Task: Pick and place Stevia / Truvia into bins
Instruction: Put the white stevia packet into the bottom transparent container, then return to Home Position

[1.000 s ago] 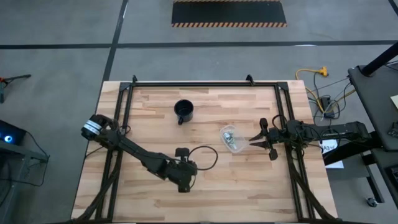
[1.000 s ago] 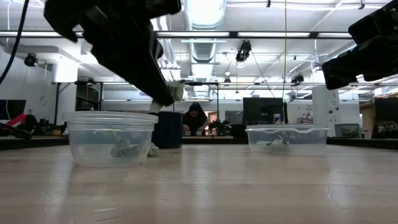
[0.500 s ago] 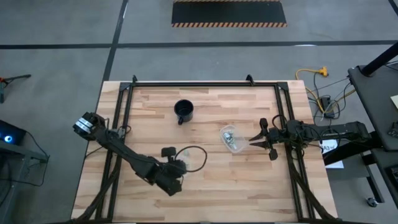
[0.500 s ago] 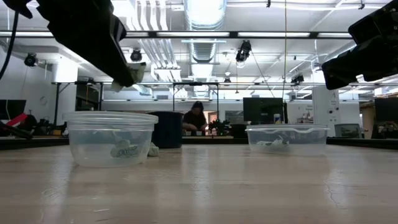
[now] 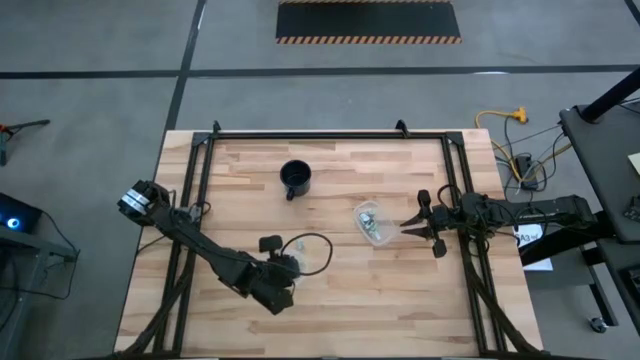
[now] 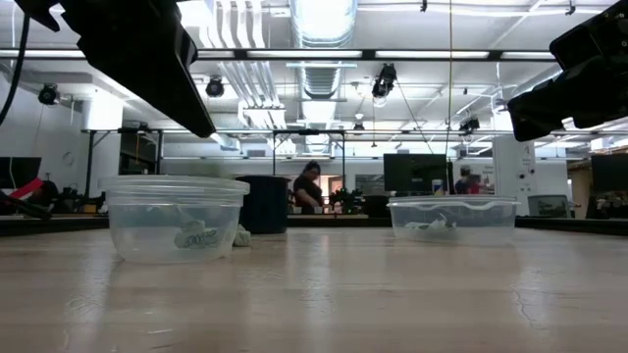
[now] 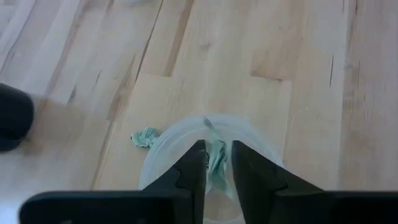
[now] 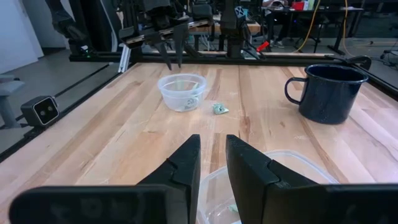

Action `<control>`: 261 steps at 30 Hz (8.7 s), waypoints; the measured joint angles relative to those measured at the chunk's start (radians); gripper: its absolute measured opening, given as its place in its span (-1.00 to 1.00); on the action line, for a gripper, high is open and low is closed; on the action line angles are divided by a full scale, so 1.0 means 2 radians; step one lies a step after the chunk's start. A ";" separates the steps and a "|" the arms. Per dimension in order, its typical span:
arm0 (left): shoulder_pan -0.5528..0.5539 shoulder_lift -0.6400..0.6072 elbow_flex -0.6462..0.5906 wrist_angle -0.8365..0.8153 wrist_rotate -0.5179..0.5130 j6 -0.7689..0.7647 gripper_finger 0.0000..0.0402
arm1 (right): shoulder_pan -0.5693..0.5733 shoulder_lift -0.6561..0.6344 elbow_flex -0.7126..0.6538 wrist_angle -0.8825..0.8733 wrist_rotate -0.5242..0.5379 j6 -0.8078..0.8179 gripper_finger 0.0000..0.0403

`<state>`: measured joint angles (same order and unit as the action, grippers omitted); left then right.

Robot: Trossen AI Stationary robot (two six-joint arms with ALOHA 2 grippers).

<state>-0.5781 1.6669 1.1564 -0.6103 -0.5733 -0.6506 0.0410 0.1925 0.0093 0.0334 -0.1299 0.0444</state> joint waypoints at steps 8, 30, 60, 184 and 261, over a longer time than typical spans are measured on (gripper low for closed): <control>0.000 0.000 0.000 0.000 -0.007 0.001 -0.38 | 0.000 0.000 0.000 0.000 0.000 -0.001 -0.66; 0.203 -0.007 0.014 -0.044 0.144 -0.035 -0.05 | 0.000 0.000 0.000 0.000 0.000 -0.001 -0.66; 0.240 0.014 0.009 -0.014 0.269 -0.078 -0.05 | 0.000 0.000 0.000 0.000 0.000 0.000 -0.66; 0.092 0.009 0.038 -0.017 0.235 0.015 -0.57 | 0.000 0.013 0.000 0.000 0.000 -0.001 -0.66; 0.246 -0.823 -0.528 0.423 0.310 0.342 -0.42 | 0.000 0.013 0.000 0.000 0.000 -0.001 -0.66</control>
<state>-0.0864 0.0203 0.1010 0.2353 0.0474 0.0336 0.0410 0.2180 0.0097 0.0334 -0.1299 0.0434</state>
